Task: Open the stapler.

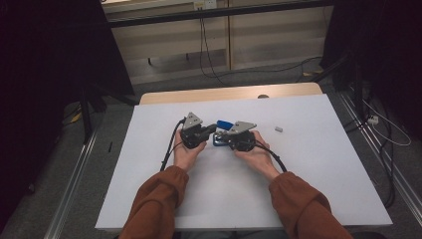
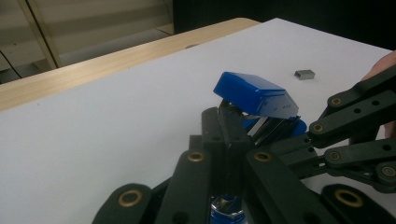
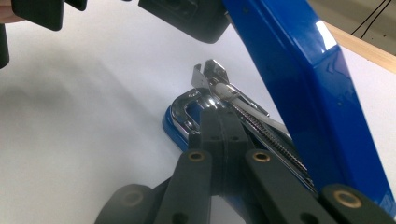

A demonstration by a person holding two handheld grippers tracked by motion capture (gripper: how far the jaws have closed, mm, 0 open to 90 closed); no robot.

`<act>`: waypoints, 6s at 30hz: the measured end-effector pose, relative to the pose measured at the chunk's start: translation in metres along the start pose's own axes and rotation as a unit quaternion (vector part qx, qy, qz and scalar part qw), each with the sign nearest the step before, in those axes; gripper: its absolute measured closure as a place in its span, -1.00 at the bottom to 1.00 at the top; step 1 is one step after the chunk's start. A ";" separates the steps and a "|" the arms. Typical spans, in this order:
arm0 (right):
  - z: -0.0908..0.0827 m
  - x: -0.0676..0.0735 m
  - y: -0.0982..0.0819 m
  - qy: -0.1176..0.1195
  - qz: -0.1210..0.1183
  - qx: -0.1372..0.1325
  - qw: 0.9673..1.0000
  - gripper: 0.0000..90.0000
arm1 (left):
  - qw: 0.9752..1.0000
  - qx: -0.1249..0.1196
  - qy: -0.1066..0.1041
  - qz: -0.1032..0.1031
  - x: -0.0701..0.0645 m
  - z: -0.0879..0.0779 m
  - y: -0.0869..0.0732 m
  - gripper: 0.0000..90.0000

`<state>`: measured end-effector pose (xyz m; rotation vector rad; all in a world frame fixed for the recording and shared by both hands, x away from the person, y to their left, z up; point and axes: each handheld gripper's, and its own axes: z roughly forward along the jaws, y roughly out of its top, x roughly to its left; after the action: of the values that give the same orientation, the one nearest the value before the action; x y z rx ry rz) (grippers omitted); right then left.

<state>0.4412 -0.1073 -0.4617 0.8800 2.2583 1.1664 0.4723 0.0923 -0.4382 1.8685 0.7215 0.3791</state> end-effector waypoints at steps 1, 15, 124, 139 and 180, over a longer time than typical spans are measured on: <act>0.000 0.000 0.000 -0.001 0.000 -0.001 1.000 1.00 | 1.000 -0.001 -0.001 -0.003 0.000 0.000 0.000 1.00; 0.000 0.000 0.000 -0.001 -0.002 -0.001 1.000 1.00 | 1.000 -0.011 0.003 0.000 -0.002 0.002 0.004 1.00; -0.009 0.002 0.010 -0.123 0.033 -0.070 0.989 1.00 | 0.999 0.021 0.013 0.026 0.000 0.014 -0.012 1.00; -0.013 0.000 0.010 -0.141 0.037 -0.076 0.986 1.00 | 0.999 0.032 0.009 0.029 0.002 0.016 -0.015 1.00; -0.036 -0.018 0.011 -0.182 0.067 -0.085 0.977 1.00 | 0.998 0.041 0.014 0.052 -0.001 0.016 -0.015 1.00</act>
<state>0.4344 -0.1347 -0.4315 1.0900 1.8035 1.1298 0.4765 0.0839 -0.4583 1.9864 0.6689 0.4482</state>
